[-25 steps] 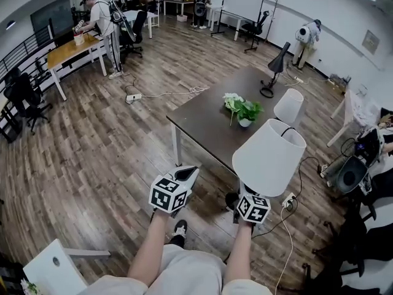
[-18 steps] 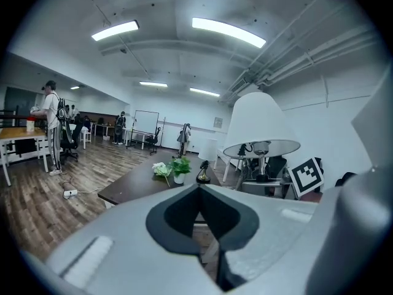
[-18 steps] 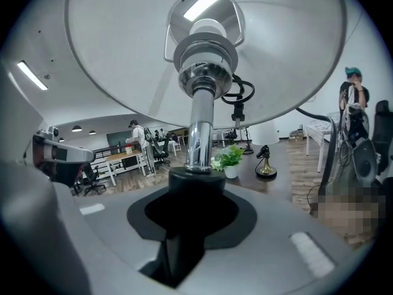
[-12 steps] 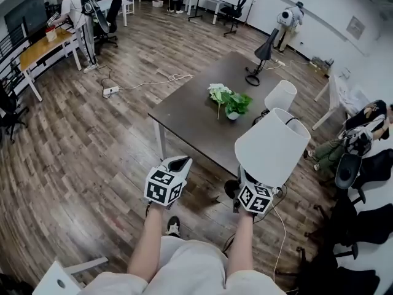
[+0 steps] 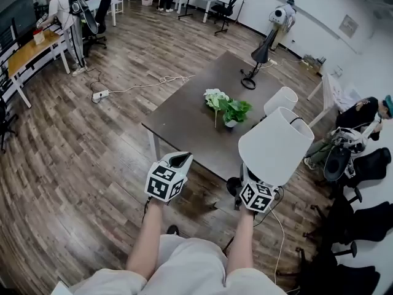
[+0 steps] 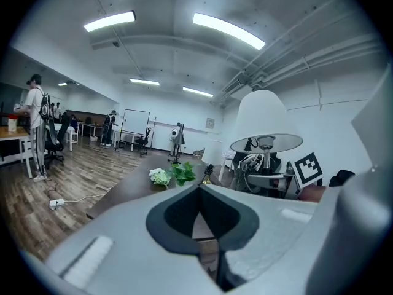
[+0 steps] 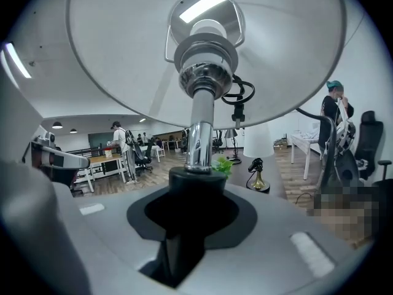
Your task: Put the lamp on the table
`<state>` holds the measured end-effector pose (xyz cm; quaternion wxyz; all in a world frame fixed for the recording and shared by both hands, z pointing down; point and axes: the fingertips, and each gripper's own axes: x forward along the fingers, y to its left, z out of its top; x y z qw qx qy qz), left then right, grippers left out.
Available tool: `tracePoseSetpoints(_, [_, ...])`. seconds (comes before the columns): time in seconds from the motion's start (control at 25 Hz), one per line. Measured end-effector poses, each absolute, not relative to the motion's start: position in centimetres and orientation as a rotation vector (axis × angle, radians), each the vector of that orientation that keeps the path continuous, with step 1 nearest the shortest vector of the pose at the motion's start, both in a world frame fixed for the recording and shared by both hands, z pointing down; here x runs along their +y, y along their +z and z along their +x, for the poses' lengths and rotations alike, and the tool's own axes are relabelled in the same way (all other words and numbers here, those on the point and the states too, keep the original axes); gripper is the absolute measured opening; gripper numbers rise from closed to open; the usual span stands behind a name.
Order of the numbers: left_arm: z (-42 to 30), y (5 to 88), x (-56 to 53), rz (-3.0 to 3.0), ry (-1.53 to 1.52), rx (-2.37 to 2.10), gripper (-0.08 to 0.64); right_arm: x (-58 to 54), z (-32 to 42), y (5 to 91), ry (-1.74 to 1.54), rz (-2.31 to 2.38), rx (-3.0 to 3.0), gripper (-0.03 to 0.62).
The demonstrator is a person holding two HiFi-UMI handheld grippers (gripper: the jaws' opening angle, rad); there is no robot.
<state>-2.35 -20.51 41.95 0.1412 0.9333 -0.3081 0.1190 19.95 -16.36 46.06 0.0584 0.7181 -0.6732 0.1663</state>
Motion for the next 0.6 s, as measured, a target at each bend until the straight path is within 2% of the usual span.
tracePoseSetpoints(0.6, [-0.7, 44.8, -22.6, 2.678, 0.371, -0.772, 0.000, -18.0, 21.3, 47.1, 0.519, 2.285, -1.949, 0.123])
